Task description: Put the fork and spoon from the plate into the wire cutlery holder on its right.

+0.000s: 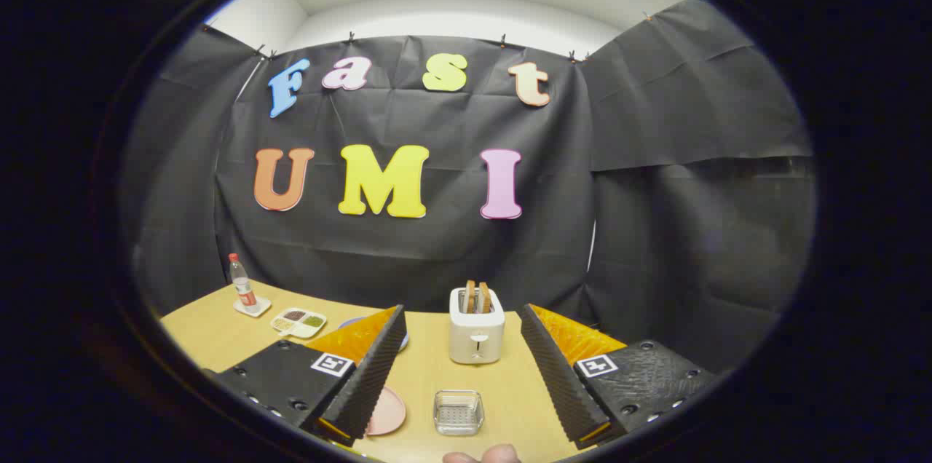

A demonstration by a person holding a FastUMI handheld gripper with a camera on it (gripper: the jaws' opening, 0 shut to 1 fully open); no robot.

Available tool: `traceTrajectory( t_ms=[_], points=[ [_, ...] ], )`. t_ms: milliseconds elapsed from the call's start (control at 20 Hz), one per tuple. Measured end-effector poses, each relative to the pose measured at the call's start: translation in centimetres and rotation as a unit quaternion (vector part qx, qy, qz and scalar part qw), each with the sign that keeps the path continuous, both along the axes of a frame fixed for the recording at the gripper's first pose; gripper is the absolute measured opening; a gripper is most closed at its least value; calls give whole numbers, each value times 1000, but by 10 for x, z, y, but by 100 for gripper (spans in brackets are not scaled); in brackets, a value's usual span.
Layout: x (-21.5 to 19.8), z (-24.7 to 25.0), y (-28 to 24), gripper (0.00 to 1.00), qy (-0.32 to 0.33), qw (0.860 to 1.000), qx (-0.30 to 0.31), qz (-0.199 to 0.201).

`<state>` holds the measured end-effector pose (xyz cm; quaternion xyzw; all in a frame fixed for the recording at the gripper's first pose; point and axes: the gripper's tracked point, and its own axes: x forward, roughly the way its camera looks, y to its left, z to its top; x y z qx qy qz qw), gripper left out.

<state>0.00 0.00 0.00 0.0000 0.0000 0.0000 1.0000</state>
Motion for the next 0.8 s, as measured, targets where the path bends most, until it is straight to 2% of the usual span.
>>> traceTrajectory(
  t_ms=[350,800],
  points=[
    [-3,5,12,95,-1,1000,19,11],
    [1,-7,29,95,23,999,8,21]
  ],
)
